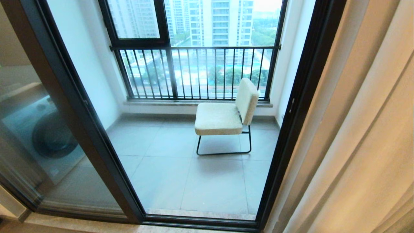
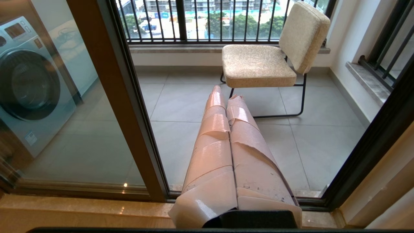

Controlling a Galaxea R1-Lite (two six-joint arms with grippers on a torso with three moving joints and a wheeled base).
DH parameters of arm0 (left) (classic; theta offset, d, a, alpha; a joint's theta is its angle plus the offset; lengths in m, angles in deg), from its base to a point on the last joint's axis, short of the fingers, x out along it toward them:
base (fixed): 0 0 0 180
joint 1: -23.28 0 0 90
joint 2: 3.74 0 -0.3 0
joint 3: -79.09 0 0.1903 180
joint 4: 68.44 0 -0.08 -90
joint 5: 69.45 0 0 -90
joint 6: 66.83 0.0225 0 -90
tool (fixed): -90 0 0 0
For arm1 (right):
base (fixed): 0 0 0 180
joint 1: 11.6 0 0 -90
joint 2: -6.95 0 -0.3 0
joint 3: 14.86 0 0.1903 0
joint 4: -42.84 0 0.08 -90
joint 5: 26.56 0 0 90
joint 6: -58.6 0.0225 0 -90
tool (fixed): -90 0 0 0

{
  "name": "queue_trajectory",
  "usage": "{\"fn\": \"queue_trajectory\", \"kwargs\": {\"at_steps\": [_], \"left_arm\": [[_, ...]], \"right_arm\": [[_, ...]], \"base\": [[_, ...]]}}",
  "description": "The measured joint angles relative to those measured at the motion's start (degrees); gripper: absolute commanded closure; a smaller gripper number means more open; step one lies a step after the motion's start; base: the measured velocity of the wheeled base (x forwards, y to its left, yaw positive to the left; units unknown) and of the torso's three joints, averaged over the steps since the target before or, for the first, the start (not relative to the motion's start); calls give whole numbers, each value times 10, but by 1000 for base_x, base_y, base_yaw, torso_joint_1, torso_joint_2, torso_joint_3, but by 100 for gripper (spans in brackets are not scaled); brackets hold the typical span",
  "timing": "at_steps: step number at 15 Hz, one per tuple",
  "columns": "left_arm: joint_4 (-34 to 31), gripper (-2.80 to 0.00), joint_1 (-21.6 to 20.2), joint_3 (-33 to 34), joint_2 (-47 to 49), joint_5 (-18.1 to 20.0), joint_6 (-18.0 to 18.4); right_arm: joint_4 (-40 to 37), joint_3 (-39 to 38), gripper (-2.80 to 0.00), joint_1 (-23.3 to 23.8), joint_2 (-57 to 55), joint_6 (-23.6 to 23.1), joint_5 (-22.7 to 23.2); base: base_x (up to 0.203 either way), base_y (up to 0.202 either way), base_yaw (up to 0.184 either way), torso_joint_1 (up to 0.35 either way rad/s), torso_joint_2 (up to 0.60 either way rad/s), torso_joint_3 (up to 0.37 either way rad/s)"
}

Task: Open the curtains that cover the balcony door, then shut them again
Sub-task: Pull the inner curtains open on both sides

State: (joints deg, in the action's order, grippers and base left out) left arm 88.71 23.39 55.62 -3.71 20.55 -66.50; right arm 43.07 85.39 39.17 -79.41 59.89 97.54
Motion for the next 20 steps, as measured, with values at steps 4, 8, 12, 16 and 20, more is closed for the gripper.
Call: {"fn": "queue_trajectory", "kwargs": {"at_steps": [4,8,12,16,20], "left_arm": [[0,0,0,0,0,0,0],[0,0,0,0,0,0,0],[0,0,0,0,0,0,0],[0,0,0,0,0,0,0],[0,0,0,0,0,0,0]], "right_arm": [[-3,-44,0,-103,60,2,4],[-9,-65,0,-200,84,5,5],[-9,-73,0,-245,86,19,5],[-9,-80,0,-251,86,19,5],[-9,-83,-280,-251,86,18,5]], "base": [[0,0,0,0,0,0],[0,0,0,0,0,0],[0,0,0,0,0,0],[0,0,0,0,0,0],[0,0,0,0,0,0]]}}
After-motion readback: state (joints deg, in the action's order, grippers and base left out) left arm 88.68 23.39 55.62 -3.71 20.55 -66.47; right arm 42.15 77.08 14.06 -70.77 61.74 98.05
